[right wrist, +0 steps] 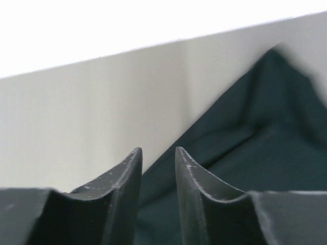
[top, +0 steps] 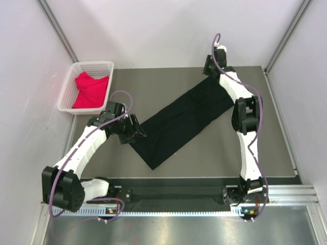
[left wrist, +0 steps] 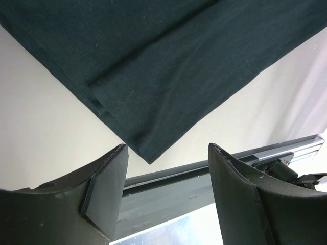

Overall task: Fold and stack the t-shirts
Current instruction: Fold the tshirt

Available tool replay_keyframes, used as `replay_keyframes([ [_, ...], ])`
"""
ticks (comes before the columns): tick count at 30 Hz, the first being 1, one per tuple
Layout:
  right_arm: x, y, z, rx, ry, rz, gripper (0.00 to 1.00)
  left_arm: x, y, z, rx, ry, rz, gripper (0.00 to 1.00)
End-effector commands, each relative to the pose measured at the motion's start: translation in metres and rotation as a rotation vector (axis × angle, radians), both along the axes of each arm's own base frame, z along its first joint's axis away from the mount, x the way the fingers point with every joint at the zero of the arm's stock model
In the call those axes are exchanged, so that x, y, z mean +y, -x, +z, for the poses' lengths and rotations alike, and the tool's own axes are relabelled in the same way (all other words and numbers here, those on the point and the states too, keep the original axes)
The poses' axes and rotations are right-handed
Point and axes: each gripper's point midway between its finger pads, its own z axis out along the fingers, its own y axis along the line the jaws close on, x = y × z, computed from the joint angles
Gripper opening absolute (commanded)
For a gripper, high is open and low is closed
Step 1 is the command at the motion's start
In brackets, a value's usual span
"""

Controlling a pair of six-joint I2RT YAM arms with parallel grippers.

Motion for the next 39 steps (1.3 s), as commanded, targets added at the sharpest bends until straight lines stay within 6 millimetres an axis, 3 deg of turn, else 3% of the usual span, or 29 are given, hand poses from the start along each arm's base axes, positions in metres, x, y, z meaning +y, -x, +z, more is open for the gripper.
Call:
replay_keyframes([
  [1, -0.037, -0.026, 0.013, -0.060, 0.002, -0.110, 0.31, -0.004, -0.007, 0.001, -0.018, 0.030, 0.003, 0.68],
  [6, -0.060, -0.039, -0.004, -0.065, -0.038, -0.144, 0.32, -0.006, -0.010, -0.001, -0.009, 0.034, 0.006, 0.68],
  [12, -0.070, -0.047, -0.024, -0.049, -0.097, -0.151, 0.34, -0.009, -0.018, -0.003, 0.000, 0.036, 0.001, 0.68],
  [20, -0.080, -0.040, -0.049, 0.012, -0.133, -0.179, 0.33, -0.013, -0.028, -0.007, 0.016, 0.036, -0.015, 0.68],
  [27, -0.077, -0.041, -0.066, 0.038, -0.152, -0.179, 0.25, -0.014, -0.032, -0.010, 0.024, 0.039, -0.023, 0.68],
  [36, -0.070, -0.042, -0.069, 0.047, -0.143, -0.166, 0.24, -0.010, -0.031, -0.013, 0.038, 0.045, -0.022, 0.68],
  [39, -0.073, -0.043, -0.069, 0.044, -0.133, -0.182, 0.20, -0.009, -0.032, -0.013, 0.036, 0.047, -0.022, 0.68],
])
